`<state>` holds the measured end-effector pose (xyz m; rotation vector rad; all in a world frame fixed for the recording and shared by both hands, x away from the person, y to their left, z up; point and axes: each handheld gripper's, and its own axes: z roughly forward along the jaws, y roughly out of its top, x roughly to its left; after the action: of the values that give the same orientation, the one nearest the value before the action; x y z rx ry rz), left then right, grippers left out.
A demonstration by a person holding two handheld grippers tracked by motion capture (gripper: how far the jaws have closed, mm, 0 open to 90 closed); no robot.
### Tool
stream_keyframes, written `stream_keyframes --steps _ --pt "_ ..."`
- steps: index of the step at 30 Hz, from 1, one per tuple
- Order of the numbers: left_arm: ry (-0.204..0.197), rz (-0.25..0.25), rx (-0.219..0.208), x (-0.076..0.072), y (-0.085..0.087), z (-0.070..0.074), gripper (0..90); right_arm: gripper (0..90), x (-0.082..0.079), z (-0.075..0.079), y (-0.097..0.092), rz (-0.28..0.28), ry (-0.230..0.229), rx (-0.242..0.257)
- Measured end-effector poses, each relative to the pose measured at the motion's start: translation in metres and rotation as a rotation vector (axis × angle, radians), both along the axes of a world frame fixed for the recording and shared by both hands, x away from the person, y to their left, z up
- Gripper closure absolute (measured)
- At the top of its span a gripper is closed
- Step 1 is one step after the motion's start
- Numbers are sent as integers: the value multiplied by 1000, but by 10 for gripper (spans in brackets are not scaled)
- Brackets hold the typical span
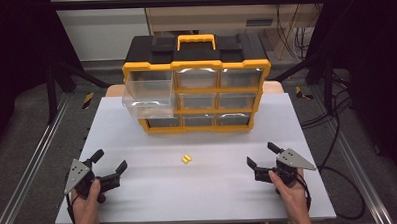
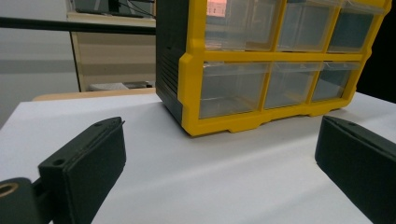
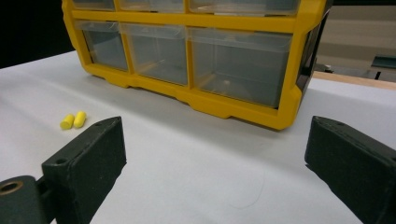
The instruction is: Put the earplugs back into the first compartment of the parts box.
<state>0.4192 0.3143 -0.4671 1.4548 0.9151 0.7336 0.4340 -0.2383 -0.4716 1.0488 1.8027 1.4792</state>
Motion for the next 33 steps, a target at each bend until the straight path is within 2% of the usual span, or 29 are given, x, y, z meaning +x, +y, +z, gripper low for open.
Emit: stream_keyframes --steps 2,7,8,10,12,14,15,16,17,21,22,24,27,32,33 --pt "0 -4 -1 0 -1 0 18 44 -1 0 1 8 10 5" --pt "-3 -8 7 1 -4 0 18 63 -1 -1 7 13 26 -20" --pt "-3 -12 7 1 -5 0 18 61 -1 -1 10 16 50 -21" --pt "-4 -14 10 1 -5 0 17 57 -1 0 13 28 68 -29" --pt "-1 -16 15 1 -6 0 17 62 0 2 16 16 84 -34" --pt "2 -16 19 1 -6 -1 17 69 2 4 20 -1 130 -57" --pt "2 -16 19 1 -6 -1 17 69 2 4 20 -1 130 -57" --pt "3 -16 15 2 -6 -1 17 82 3 7 27 -2 168 -65" --pt "3 -16 15 2 -6 -1 17 82 3 7 27 -2 168 -65" --pt "4 -23 20 3 -8 -1 17 74 6 16 50 50 185 -132" --pt "10 -30 33 3 -10 -2 17 74 7 18 54 61 188 -141" --pt "9 -30 30 3 -11 -2 17 74 7 19 58 69 192 -146" --pt "4 -38 36 4 -12 -1 17 68 11 22 68 92 204 -182" --pt "11 -41 44 5 -14 -2 16 72 17 21 74 82 246 -209" --pt "10 -41 43 5 -14 -2 16 75 20 22 78 85 269 -224"
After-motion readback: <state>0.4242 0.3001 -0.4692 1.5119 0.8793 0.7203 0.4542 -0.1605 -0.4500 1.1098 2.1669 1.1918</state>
